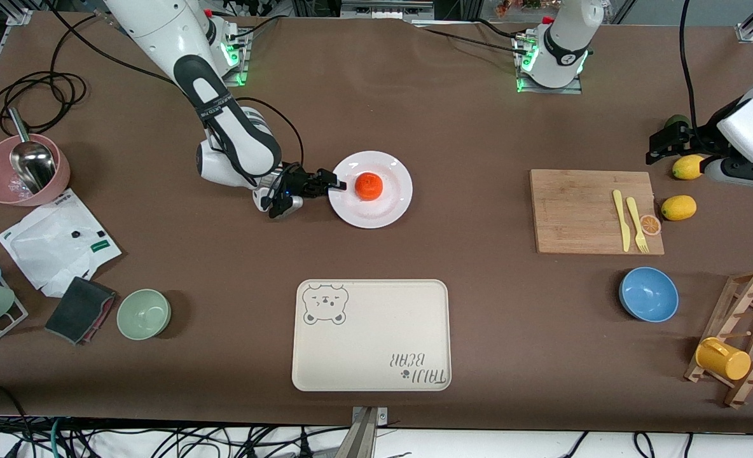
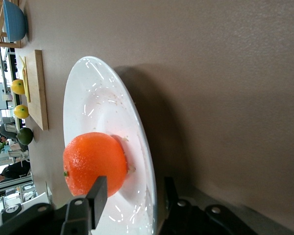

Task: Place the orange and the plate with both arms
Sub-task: 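Grip the white plate rim with the right gripper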

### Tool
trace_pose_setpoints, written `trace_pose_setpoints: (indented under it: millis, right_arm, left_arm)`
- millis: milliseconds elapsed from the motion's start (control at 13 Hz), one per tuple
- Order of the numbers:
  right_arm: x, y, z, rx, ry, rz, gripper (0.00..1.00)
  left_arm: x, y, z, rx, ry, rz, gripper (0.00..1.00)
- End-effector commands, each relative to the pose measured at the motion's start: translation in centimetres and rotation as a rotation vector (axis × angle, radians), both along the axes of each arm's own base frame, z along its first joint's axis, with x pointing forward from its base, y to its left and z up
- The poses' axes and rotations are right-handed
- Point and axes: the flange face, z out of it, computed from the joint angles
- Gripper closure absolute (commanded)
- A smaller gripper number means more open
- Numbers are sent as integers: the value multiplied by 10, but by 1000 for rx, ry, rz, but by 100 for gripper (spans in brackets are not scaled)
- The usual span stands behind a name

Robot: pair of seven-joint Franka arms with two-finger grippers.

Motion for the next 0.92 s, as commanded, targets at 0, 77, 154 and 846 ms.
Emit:
trace_pose_setpoints:
  millis: [0,77,154,846]
  right_arm:
    - [-3,1,-3,-2,-18,-5,66]
    - [-4,2,-4,-2,-15,-3,72]
    - [-4,1,-7,-3,-23,6,76]
    - [-6,0,-11,-3,-29,17,85]
  left_arm:
    - [-5,0,8,-2,0,-9,0]
    - [-5,0,8,-2,0,-9,0]
    - [-5,0,8,-2,0,-10,0]
    - [-5,0,8,-2,0,-10,0]
